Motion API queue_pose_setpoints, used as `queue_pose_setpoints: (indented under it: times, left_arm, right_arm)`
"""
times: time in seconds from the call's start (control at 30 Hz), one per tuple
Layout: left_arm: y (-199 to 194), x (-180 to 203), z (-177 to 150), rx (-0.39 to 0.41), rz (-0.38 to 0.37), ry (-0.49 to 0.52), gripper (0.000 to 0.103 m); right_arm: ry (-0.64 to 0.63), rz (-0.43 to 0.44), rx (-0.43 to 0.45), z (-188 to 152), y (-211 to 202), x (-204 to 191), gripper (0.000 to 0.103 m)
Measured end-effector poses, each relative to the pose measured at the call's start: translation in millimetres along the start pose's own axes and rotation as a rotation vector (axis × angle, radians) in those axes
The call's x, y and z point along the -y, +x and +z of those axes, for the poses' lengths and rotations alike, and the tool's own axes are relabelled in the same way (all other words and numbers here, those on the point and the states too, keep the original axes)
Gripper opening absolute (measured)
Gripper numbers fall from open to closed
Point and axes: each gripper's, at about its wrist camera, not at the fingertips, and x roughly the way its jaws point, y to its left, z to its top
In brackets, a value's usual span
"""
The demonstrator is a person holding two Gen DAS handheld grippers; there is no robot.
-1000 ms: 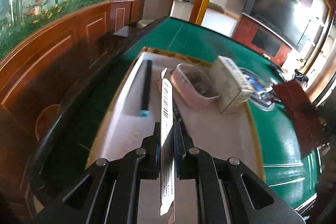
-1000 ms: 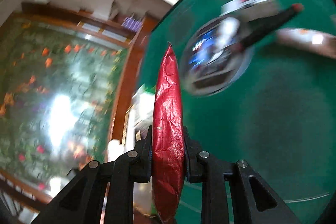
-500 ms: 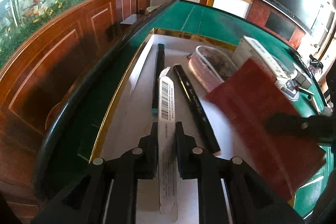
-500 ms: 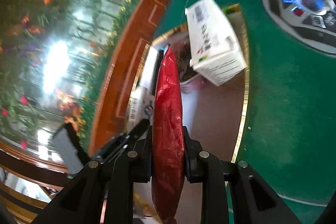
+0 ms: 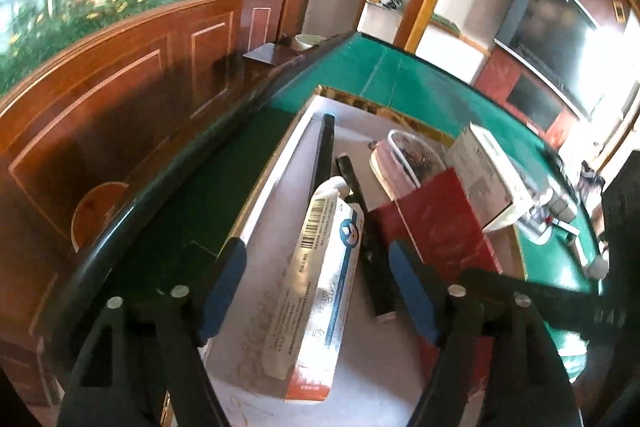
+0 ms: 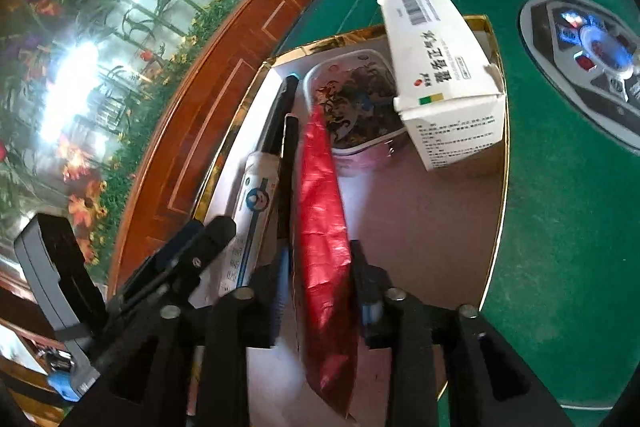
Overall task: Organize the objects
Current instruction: 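Lower the tube and red case into the white tray and open both grippers, then move both grippers back over the items on the table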
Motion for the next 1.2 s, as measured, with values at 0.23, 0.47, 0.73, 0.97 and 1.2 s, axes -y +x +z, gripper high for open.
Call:
queue_pose_setpoints:
  times: [0.23, 0.47, 0.73, 0.97, 1.2]
  left_arm:
    - [-29.6, 3.2, -2.0, 0.069, 0.018, -0.016, 0.084]
    - [-63.8, 29.1, -5.8, 0.147, 0.042, 0.075, 0.086]
    - [-166.2, 85.0, 10.6, 0.307, -0.229, 0.161, 0.088]
    - [-266.1, 156.3, 49.8, 0.428, -0.391, 0.274, 0.094]
    - [-329.9, 246.1, 124.8, 0.477, -0.362, 0.391, 0.097]
  right_arm:
    - [-0.085, -0.056, 0.052, -14.4, -23.1, -9.8, 0.070]
    - [-0.107, -0.135, 0.158, -30.9, -75.4, 4.0, 0.080]
    - [-0.206, -0.509, 0.314, -45.5, -208.7, 35.2, 0.093]
    - [-0.201, -0.736, 0.368, -41.5, -369.6, 38.5, 0.098]
    - [-0.255, -1.282, 0.553, -11.0, -546.1, -16.0, 0.101]
